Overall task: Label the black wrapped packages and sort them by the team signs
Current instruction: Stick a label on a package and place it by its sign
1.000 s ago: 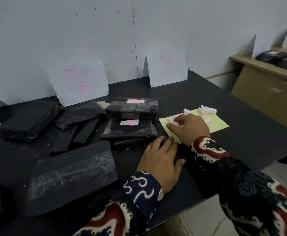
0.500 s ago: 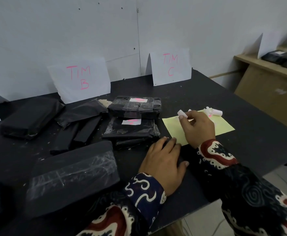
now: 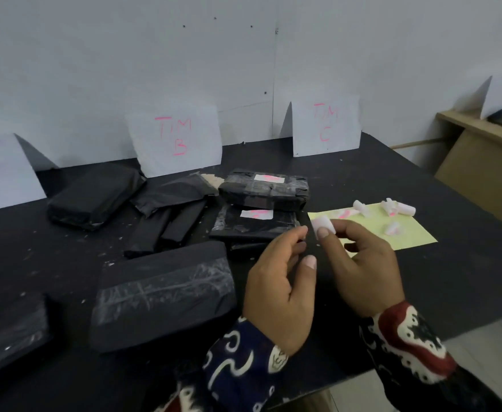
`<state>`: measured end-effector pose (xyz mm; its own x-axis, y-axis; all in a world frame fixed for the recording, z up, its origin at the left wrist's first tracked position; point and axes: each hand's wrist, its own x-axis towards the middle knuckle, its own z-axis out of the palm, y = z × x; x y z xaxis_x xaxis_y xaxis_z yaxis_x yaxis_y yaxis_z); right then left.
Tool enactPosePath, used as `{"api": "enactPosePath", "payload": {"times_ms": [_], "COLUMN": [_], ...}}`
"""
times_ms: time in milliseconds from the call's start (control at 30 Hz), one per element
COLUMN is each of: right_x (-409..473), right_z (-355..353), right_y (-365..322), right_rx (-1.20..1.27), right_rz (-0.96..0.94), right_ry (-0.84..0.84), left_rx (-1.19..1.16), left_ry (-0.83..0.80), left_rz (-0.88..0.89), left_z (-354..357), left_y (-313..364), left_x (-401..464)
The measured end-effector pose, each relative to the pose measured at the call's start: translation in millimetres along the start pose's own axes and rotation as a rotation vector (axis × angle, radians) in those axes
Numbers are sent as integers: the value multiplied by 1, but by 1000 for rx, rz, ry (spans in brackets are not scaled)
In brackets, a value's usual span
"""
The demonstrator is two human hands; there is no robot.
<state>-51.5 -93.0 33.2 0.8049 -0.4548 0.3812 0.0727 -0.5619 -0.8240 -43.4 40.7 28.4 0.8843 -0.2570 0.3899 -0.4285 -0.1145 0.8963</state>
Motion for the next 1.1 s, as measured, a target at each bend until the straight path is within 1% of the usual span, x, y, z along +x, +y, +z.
{"api": "enactPosePath", "payload": {"times_ms": [67, 167, 233, 333, 433, 533, 700, 767, 833, 933, 1100], "right_x": [-13, -29, -37, -48, -57, -63, -68, -67, -62, -53, -45], "right_z": [7, 22, 34, 52, 66, 76, 89, 95, 101, 110, 123], "right_y": [-9, -21, -28, -42, -56, -67, -80, -83, -84, -85, -84], "right_rx": [8, -46, -146, -279, -299, -233, -159, -111, -104, -164, -280], "right_rz": [-81, -301, -420, -514, -579, -619, -637, -602, -557, -497, -472], "right_ry": [-19, -35, -39, -77, -129, -191, -200, -185, -183, -203, -222], "left_rx": [-100, -206, -183, -79, -28, -33, 52, 141, 294, 508, 734], "left_ry": [5, 30, 76, 181, 274, 328, 354, 353, 358, 361, 316], "left_rz": [-56, -137, -171, -230, -283, -317, -332, -314, -276, -216, -109], "left_z": [-17, -44, -62, -88, -112, -134, -160, -168, -173, -178, -183], "left_y": [11, 19, 20, 17, 15, 13, 6, 3, 0, -5, -18], "left_x": [-8, -17, -20, -23, -22, -20, -19, -18, -18, -17, -17]}}
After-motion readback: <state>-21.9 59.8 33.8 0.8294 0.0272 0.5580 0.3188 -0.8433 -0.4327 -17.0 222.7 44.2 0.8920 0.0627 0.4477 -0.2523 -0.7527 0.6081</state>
